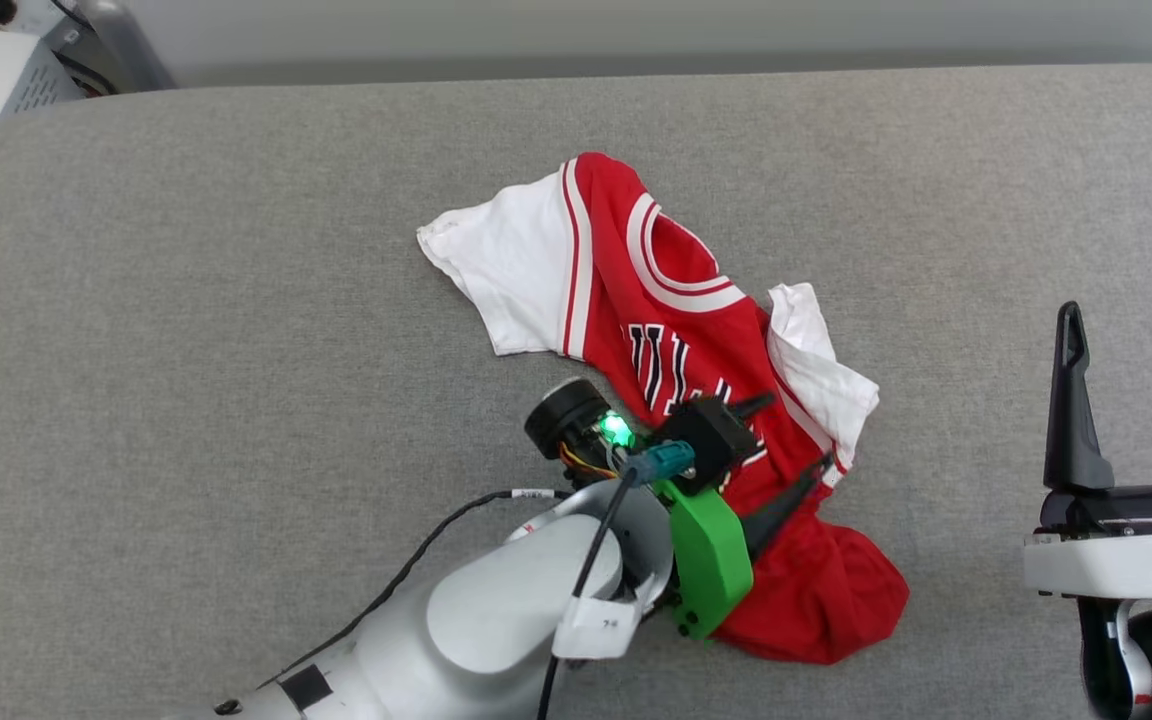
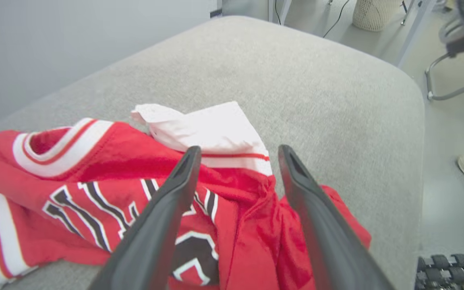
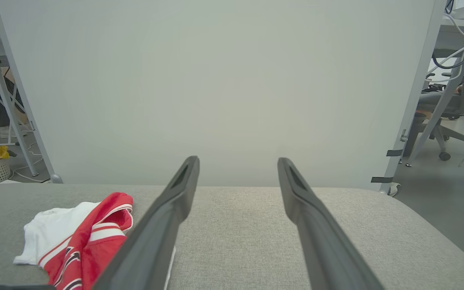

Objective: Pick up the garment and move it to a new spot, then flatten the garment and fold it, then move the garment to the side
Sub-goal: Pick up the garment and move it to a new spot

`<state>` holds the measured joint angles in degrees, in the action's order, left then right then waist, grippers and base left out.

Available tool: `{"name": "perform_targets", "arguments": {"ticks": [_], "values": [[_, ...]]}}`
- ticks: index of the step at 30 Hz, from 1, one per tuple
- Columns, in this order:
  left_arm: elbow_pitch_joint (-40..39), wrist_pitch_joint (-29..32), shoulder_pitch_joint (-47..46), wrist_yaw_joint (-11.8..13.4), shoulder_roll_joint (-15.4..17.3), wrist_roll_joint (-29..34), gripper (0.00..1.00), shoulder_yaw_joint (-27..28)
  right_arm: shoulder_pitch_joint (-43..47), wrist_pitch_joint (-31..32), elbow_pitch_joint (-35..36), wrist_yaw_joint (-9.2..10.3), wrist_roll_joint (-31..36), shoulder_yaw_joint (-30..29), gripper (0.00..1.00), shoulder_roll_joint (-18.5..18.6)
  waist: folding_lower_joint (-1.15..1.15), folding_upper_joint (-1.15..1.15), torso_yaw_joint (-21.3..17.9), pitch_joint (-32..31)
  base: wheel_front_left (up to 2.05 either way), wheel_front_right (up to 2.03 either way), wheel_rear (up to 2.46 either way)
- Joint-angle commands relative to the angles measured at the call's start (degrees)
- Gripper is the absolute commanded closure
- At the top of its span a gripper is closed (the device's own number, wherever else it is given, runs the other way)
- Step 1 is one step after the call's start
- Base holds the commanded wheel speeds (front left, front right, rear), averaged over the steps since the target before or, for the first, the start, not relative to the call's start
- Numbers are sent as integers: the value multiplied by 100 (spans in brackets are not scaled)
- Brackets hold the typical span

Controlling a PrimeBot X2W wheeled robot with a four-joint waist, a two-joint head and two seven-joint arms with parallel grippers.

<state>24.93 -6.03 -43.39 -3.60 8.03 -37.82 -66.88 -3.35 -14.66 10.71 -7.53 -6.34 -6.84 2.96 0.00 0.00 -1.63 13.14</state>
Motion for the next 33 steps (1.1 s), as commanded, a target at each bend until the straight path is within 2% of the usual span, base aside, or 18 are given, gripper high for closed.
{"name": "perform_targets", "arguments": {"ticks": [1, 5, 10, 13, 18, 24, 29, 33], "values": [[-49, -224, -62, 142, 26, 46, 0, 125, 109, -34, -22, 4, -12, 20, 0, -8, 0, 0, 116, -228, 0, 0, 0], [-181, -682, 15, 585, 245, 136, 0, 508, 255, -34, -49, 4, -3, 57, 0, -8, 0, 0, 209, -428, 0, 0, 0], [-398, -877, 294, 1172, 637, 316, 0, 1084, 390, -34, -64, 4, 10, 85, 0, -8, 0, 0, 308, -602, 0, 0, 0], [-755, -893, 589, 1519, 873, 508, 0, 1614, 462, -34, -76, 4, 26, 113, 0, -8, 0, 0, 362, -685, 0, 0, 0], [-1420, -895, 1385, 1921, 1222, 908, 0, 2727, 535, -34, -89, 4, 35, 166, 0, -8, 0, 0, 417, -791, 0, 0, 0], [-1920, -896, 2422, 2049, 1386, 1353, 0, 3794, 646, -34, -117, 4, -1, 211, 0, -8, 0, 0, 448, -913, 0, 0, 0], [-2162, -896, 3190, 1879, 1217, 1579, 0, 4455, 732, -34, -235, 4, -88, 223, 0, -8, 0, 0, 447, -999, 0, 0, 0], [-2262, -897, 3679, 1644, 981, 1810, 0, 4855, 830, -34, -308, 4, -187, 234, 0, -8, 0, 0, 457, -1075, 0, 0, 0]]}}
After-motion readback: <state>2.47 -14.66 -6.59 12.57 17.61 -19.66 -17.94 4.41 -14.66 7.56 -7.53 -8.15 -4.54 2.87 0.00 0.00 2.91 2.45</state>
